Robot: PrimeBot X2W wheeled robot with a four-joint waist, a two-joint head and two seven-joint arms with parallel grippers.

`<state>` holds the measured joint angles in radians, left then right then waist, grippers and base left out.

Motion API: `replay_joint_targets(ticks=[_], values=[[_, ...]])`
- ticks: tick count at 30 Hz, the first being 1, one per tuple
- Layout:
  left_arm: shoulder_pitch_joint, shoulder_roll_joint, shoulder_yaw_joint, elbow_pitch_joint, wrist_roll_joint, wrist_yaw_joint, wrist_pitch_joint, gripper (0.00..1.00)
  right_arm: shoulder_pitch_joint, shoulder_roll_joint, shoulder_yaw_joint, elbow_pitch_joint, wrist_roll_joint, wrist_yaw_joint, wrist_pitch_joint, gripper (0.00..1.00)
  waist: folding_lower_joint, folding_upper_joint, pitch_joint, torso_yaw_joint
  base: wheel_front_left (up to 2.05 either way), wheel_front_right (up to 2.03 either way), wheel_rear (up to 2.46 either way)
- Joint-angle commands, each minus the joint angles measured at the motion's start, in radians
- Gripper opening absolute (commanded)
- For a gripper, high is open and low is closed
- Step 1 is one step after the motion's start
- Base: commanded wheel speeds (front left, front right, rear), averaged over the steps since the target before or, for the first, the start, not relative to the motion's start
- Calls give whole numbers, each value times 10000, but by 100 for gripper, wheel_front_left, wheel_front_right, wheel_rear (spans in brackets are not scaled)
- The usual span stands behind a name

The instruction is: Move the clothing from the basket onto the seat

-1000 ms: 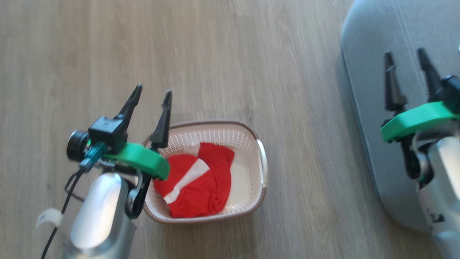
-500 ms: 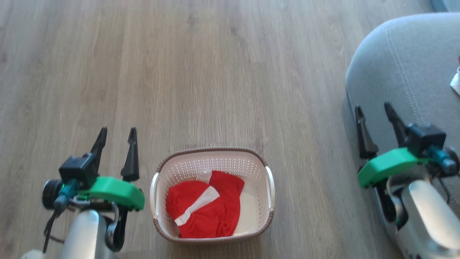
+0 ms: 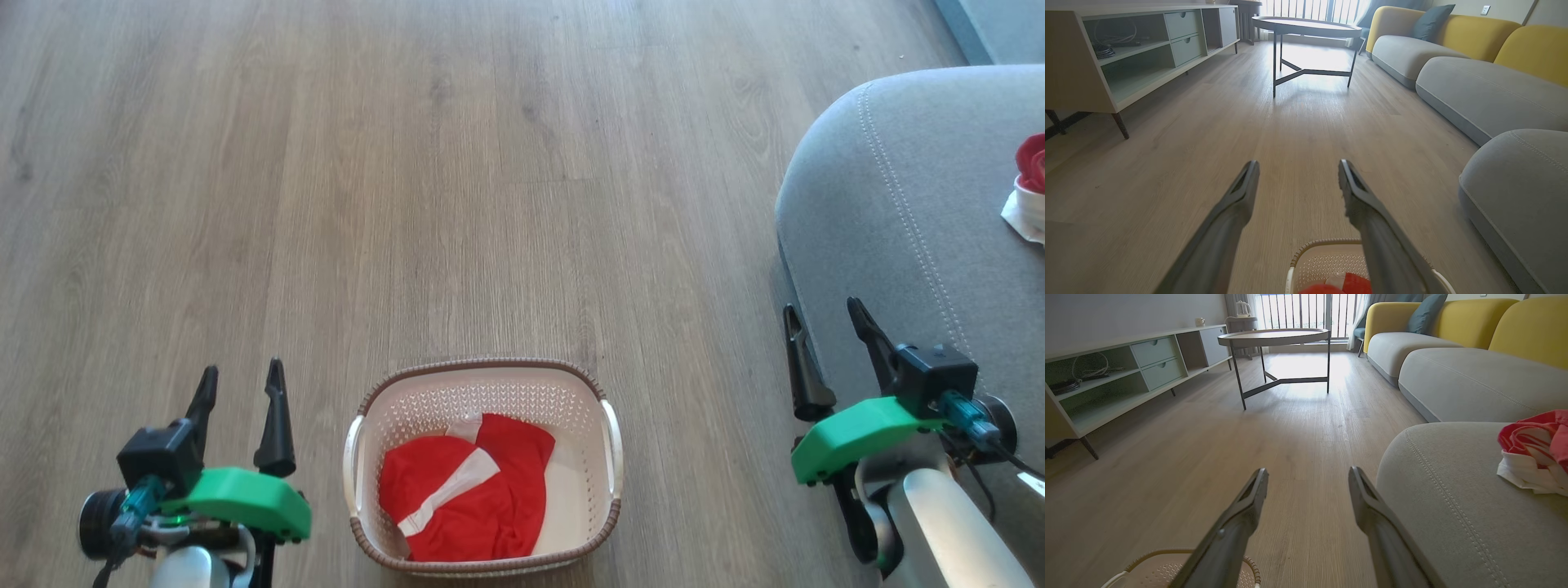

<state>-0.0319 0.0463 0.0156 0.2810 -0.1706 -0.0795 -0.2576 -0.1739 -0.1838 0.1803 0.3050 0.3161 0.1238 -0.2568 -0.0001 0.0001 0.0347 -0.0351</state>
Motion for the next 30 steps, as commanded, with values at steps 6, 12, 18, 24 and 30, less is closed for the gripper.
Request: replay_joint_targets(ticks=[6,12,18,24,30], values=[[-112,41,336,-474,-165,179,-42,100,-60,99,52,-463,-154,69,-49,100,1,-1,18,9,0,0,0],[-147,40,212,-508,-185,219,-42,100,-106,100,75,-466,-173,69,-49,100,1,-1,79,-8,0,0,0],[-166,40,129,-422,-139,188,-42,100,-198,111,77,-497,-148,69,-49,100,1,-1,206,-78,0,0,0],[-273,40,-279,71,-111,103,-42,100,-394,98,81,-745,-137,69,-49,100,1,-1,676,-183,0,0,0],[-877,40,-939,760,-189,100,-42,100,-1007,90,124,-1244,-91,69,-49,100,1,-1,1884,-443,0,0,0]])
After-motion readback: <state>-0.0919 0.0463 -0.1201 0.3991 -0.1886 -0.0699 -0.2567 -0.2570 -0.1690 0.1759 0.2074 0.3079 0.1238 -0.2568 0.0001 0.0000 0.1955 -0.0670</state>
